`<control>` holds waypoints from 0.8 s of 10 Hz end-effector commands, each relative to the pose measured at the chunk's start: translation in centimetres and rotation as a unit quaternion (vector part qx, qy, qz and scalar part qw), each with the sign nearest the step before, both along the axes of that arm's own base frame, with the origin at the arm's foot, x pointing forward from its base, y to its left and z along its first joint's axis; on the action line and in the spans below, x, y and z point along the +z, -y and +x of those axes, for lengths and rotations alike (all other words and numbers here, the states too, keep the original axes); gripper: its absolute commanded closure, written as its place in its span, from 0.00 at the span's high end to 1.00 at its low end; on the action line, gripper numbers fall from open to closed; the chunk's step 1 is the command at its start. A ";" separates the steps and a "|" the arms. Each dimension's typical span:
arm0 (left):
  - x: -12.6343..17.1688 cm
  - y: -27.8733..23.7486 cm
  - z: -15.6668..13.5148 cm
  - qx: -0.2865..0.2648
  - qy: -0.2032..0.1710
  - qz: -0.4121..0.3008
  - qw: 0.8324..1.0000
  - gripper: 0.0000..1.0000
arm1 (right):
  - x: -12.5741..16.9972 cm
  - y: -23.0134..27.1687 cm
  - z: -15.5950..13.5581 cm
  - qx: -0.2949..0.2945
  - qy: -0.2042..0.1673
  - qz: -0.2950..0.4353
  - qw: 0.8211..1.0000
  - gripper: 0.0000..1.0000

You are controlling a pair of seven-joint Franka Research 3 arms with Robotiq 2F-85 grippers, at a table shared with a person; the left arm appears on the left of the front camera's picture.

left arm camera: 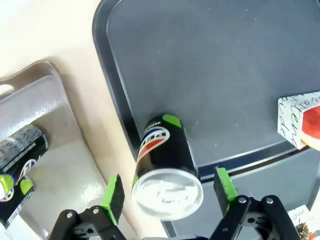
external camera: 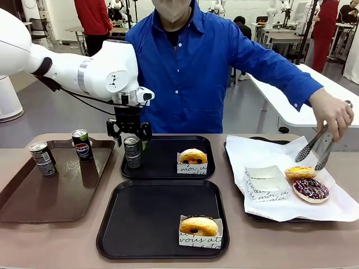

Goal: Set up donuts and drinks on trays.
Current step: Pick up one Pepsi coke and place it on the Flat Tray, then pick up one Pepsi coke from the Handle tray and place it on the Flat Tray without a Pepsi coke.

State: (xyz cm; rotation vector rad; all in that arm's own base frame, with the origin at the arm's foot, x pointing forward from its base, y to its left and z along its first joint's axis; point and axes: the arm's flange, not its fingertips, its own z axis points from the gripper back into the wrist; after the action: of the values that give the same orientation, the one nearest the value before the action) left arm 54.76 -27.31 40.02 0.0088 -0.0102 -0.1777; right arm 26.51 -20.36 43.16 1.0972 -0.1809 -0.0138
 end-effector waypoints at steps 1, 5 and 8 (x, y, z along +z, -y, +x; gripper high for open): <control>3.3 -0.8 -2.4 -0.005 0.009 0.013 1.000 1.00 | 0.0 0.0 0.1 0.003 0.007 0.007 1.000 1.00; 7.2 -2.9 -7.8 -0.038 0.007 -0.020 0.999 1.00 | 0.0 0.0 0.1 0.003 0.007 0.007 1.000 1.00; 8.2 -2.1 -7.6 -0.026 0.009 -0.010 1.000 1.00 | 0.0 0.0 0.1 0.003 0.007 0.007 1.000 1.00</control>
State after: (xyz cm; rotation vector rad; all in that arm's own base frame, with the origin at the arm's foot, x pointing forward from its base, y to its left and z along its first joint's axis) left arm 46.60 -24.19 47.20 -0.0073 -0.0166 -0.2113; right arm 26.52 -20.34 43.14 1.0977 -0.1799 -0.0137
